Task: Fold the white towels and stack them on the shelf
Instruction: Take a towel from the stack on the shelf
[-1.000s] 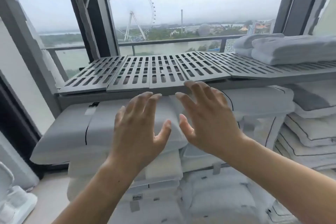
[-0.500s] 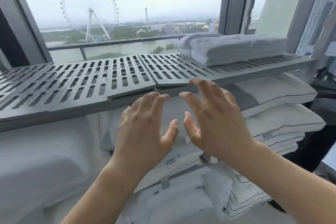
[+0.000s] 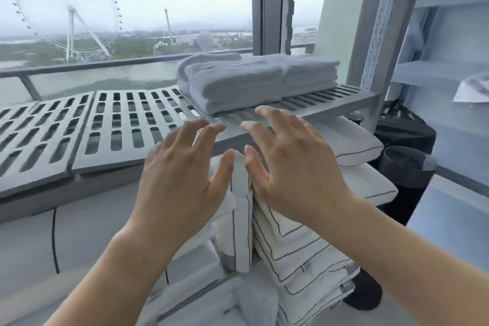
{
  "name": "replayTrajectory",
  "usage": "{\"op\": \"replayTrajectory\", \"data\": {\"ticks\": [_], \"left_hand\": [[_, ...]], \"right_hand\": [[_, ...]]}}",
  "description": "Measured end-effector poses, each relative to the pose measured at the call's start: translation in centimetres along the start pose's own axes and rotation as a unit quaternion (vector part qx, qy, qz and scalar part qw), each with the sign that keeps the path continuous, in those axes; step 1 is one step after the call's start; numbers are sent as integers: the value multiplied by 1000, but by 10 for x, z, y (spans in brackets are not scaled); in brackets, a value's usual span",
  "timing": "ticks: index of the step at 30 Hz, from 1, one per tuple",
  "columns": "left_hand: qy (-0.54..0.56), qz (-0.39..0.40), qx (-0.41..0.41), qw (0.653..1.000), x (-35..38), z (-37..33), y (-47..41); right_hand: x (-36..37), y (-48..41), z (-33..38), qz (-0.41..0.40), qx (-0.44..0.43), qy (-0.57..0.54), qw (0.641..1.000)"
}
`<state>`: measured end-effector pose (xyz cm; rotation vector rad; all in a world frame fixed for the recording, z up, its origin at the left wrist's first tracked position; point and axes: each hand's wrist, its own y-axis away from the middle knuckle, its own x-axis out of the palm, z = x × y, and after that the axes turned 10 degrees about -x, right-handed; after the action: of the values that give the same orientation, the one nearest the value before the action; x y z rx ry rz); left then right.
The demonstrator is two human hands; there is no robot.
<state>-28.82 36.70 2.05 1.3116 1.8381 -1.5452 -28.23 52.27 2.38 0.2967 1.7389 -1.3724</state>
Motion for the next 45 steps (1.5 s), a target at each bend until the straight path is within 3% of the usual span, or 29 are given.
{"op": "replayTrajectory", "data": {"ticks": [20,36,45], "left_hand": [[-45,38,-22,998,78,28,-149],[-147,-37,-125,981,133,-52,-265],[-213,-41,-127,968,139,-65,-312]], "right_hand": [[94,-122,-93,40,-4,-6,999],[124,-206,-250,-31,-122,-99,987],[132,-248,-275,-47,-143,-126,981]]}}
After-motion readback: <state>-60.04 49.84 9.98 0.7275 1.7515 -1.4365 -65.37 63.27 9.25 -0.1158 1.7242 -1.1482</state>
